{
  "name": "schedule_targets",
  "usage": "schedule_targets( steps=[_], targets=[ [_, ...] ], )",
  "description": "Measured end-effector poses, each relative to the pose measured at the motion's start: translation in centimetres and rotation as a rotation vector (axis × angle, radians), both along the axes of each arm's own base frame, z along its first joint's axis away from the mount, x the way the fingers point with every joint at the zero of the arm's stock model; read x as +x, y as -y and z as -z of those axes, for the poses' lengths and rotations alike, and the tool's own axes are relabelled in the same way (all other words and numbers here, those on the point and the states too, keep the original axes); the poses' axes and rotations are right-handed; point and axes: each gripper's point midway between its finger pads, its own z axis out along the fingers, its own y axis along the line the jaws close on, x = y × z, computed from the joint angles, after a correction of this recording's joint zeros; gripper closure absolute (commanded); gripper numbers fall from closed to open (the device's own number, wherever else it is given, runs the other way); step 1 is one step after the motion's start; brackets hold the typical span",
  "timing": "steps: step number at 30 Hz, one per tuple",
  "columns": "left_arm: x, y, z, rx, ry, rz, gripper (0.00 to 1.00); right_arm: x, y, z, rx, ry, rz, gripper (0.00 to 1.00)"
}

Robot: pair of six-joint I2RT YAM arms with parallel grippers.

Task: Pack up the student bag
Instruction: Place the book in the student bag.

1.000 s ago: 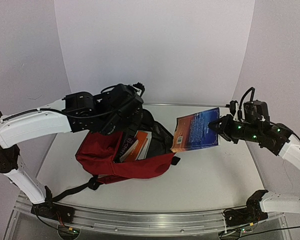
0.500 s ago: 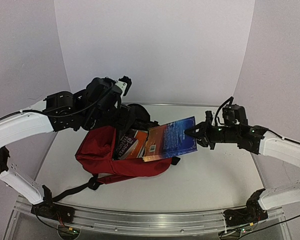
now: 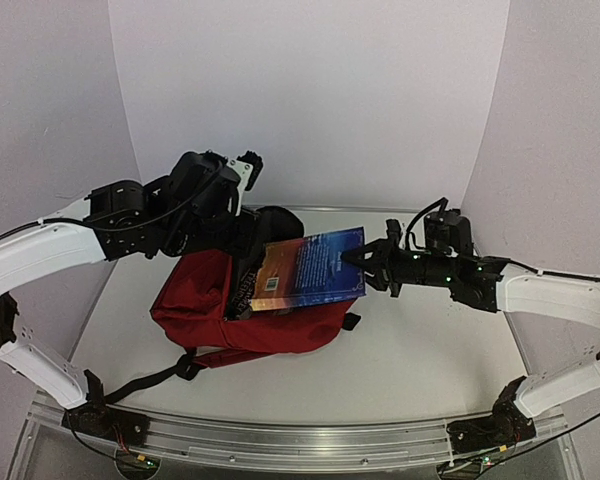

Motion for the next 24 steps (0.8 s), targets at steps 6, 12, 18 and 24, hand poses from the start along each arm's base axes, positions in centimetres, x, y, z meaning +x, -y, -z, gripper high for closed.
schedule_targets(
  steps=[6, 12, 18, 24],
  targets=[
    [-0.1, 0.0, -0.1, -0.013, -0.011, 0.013, 1.00, 1.8, -1.5, 1.5, 0.022, 0.000, 0.039, 1.00],
    [-0.2, 0.3, -0.2, -0.025, -0.021, 0.033, 1.00, 3.1, -2.3, 5.2, -0.043, -0.035, 0.099, 1.00],
    [-0.2, 0.6, -0.2, -0.037, -0.033, 0.055, 1.00, 4.3, -4.7, 5.1, -0.020, -0.010, 0.125, 1.00],
    [-0.3, 1.0, -0.2, -0.049, -0.046, 0.089, 1.00, 5.1, -7.5, 6.1, 0.001, -0.010, 0.145, 1.00]
  ],
)
